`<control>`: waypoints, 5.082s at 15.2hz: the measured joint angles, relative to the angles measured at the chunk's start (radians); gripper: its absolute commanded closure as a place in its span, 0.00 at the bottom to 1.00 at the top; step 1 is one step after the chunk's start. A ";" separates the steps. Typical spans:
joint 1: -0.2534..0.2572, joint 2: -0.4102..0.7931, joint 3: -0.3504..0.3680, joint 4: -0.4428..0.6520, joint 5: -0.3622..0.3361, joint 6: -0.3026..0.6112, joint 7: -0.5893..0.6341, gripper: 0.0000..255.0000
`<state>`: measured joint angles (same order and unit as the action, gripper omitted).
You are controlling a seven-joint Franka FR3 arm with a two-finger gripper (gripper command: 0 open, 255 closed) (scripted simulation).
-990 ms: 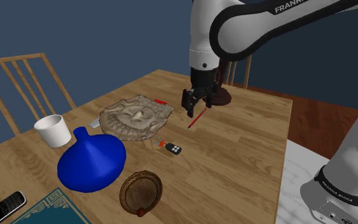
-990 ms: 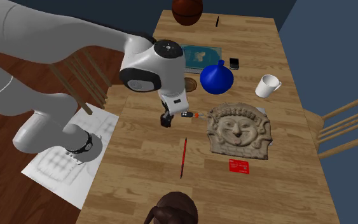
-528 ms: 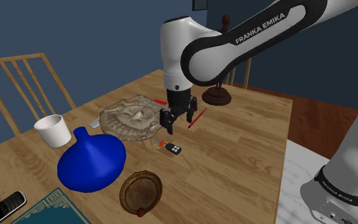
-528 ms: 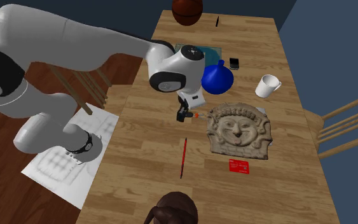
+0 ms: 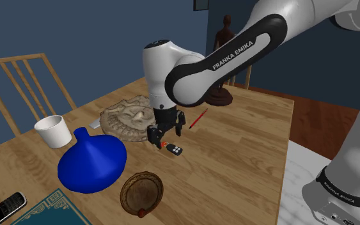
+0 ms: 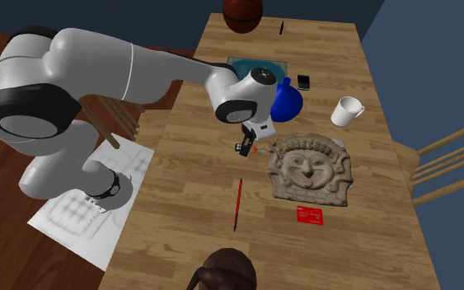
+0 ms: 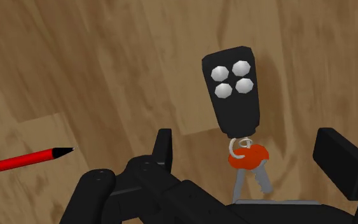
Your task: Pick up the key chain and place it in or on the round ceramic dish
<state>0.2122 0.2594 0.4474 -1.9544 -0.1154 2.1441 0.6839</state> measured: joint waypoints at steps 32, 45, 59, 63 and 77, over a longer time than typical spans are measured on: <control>-0.005 -0.030 0.006 0.039 0.017 -0.065 -0.012 1.00; -0.012 -0.092 0.014 0.139 0.051 -0.220 -0.032 1.00; 0.199 0.023 0.118 0.290 -0.014 -0.277 0.287 1.00; 0.244 0.069 0.127 0.318 -0.040 -0.267 0.345 1.00; 0.251 0.122 0.112 0.219 -0.075 -0.124 0.367 1.00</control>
<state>0.4636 0.3811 0.5596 -1.7354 -0.1904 2.0202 1.0506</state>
